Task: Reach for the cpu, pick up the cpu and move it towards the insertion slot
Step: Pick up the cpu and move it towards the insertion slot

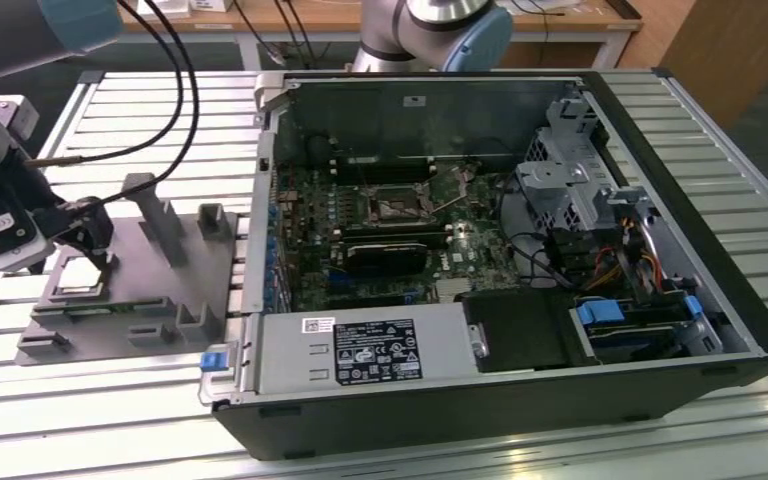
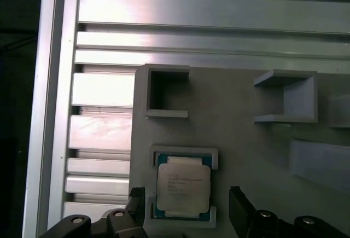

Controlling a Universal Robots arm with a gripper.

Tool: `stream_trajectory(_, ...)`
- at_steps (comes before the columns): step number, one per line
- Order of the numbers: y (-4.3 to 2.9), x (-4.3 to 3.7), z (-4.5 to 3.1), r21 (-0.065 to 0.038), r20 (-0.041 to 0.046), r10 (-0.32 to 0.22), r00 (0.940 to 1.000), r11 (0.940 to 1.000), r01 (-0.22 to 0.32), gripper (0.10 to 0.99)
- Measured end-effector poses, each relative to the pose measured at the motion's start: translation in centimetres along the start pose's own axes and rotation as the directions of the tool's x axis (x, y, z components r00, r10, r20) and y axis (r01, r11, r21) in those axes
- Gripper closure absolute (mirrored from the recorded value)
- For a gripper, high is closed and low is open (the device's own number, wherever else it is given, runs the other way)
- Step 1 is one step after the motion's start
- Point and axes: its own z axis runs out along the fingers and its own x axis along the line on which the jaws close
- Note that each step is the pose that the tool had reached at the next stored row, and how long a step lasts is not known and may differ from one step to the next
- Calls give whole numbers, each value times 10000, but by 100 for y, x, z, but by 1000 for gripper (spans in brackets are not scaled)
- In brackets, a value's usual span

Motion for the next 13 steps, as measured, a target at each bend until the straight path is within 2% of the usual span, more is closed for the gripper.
stream_trajectory(13,4,2,128,20,-1,0,10000,10000,0,373)
